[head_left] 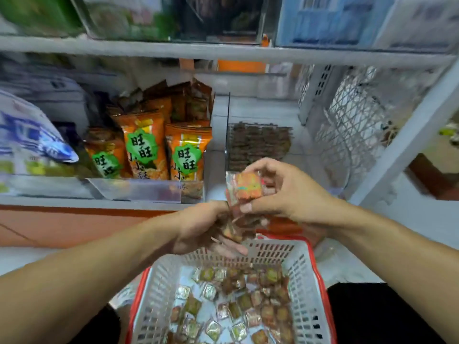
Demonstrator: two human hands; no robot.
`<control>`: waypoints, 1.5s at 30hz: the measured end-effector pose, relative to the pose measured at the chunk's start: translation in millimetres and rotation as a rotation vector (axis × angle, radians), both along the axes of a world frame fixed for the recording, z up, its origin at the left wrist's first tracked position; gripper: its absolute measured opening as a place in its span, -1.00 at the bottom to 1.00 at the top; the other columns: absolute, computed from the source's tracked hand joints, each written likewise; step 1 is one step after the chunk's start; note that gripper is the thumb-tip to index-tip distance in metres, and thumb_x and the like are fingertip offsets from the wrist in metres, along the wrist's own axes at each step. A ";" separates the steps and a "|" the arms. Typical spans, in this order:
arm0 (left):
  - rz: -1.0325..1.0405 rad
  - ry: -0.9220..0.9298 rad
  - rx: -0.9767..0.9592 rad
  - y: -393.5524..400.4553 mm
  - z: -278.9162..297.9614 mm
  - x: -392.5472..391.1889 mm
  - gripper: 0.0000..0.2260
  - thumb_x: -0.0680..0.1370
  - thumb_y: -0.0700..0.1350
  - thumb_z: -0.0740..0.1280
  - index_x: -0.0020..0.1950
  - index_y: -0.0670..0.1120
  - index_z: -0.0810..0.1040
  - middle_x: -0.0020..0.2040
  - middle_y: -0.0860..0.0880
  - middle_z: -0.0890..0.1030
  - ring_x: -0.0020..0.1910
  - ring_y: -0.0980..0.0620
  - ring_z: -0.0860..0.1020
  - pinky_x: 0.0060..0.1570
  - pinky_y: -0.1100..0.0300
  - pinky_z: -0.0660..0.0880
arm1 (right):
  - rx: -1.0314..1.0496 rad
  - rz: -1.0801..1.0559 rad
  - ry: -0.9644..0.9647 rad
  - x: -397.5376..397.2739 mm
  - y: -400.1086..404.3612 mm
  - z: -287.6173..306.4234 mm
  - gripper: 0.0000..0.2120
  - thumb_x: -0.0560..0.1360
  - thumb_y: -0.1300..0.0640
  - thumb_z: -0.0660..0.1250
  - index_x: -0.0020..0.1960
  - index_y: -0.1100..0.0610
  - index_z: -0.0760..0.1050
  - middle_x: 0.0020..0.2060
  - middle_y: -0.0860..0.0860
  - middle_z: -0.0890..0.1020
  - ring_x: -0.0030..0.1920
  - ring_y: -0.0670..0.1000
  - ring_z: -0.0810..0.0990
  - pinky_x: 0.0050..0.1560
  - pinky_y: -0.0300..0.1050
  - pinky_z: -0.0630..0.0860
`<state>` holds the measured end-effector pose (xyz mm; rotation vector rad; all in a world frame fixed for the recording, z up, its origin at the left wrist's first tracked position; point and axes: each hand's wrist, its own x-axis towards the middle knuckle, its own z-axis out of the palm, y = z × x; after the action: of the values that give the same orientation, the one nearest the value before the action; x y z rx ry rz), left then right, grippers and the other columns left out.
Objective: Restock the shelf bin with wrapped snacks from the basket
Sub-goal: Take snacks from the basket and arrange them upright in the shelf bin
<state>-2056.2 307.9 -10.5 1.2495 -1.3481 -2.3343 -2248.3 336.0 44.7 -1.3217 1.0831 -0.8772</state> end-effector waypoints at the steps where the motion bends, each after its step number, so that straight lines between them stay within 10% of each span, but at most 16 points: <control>1: 0.029 0.027 -0.021 2.0 8.2 0.3 -0.70 0.56 0.11 0.28 0.09 0.04 0.74 0.09 -0.11 0.73 -0.05 -0.22 0.73 -0.15 0.01 0.70 | 0.019 -0.039 -0.106 2.0 -0.5 3.4 -0.50 0.21 0.32 0.61 0.06 0.05 0.53 -0.08 0.12 0.68 -0.14 0.08 0.66 -0.41 -0.12 0.56; 6: 0.249 0.175 -0.010 11.0 19.4 -12.2 -0.57 0.69 0.13 0.07 0.14 0.06 0.72 -0.02 -0.06 0.71 -0.19 -0.13 0.70 -0.18 -0.02 0.67 | 0.069 -0.107 -0.353 9.9 -6.3 7.5 -0.46 0.28 0.30 0.54 0.20 0.11 0.47 -0.07 0.09 0.70 -0.17 0.04 0.67 -0.42 -0.22 0.53; 11: 0.377 0.234 0.013 9.0 15.2 -27.3 -0.63 0.67 0.15 0.14 0.16 0.07 0.71 -0.05 0.00 0.70 0.17 -0.18 0.68 -0.16 -0.06 0.68 | 0.064 -0.199 -0.417 13.2 -3.2 -1.2 -0.43 0.24 0.28 0.55 0.20 0.12 0.46 -0.07 0.09 0.69 -0.23 -0.03 0.66 -0.45 -0.25 0.50; 19: 0.420 0.524 0.164 4.4 17.3 -25.2 -0.62 0.62 -0.07 0.20 0.34 -0.25 0.55 0.04 -0.33 0.68 -0.09 -0.18 0.71 -0.22 0.08 0.71 | 0.032 -0.284 -0.426 15.1 -6.0 -2.4 -0.40 0.25 0.21 0.58 0.24 0.12 0.45 -0.06 0.10 0.70 -0.53 -0.08 0.46 -0.65 -0.30 0.34; 26: 0.473 0.615 0.172 2.4 20.8 -22.3 -0.68 0.62 0.00 0.30 0.21 -0.18 0.68 0.23 -0.32 0.64 0.10 -0.22 0.70 0.04 -0.08 0.68 | -0.097 -0.385 -0.362 18.3 -2.5 -7.8 -0.55 0.26 0.33 0.60 -0.01 -0.08 0.60 -0.05 0.06 0.73 -0.03 0.00 0.73 -0.14 -0.15 0.64; 30: 0.445 0.671 0.195 3.9 23.0 -19.0 -0.35 0.27 -0.06 0.69 0.29 -0.24 0.61 0.31 -0.35 0.59 0.26 -0.26 0.62 0.14 -0.10 0.63 | -0.132 -0.406 -0.372 21.9 2.1 -7.4 -0.55 0.24 0.28 0.62 0.03 0.00 0.57 -0.02 0.10 0.73 -0.02 0.04 0.74 -0.16 -0.13 0.66; 45: 0.581 0.487 0.155 -1.4 27.9 -12.4 -0.71 0.21 -0.43 0.44 -0.08 -0.31 0.67 -0.15 -0.28 0.70 -0.24 -0.08 0.72 -0.28 0.08 0.68 | -0.140 -0.330 -0.128 -3.2 -2.2 6.0 -0.48 0.33 0.29 0.59 0.19 -0.04 0.52 0.01 0.01 0.72 -0.13 -0.04 0.74 -0.27 -0.28 0.60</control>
<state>-2068.5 306.5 17.4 0.8611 -0.5647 -2.1344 -2251.5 333.8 50.7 -1.1988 1.1746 -1.2850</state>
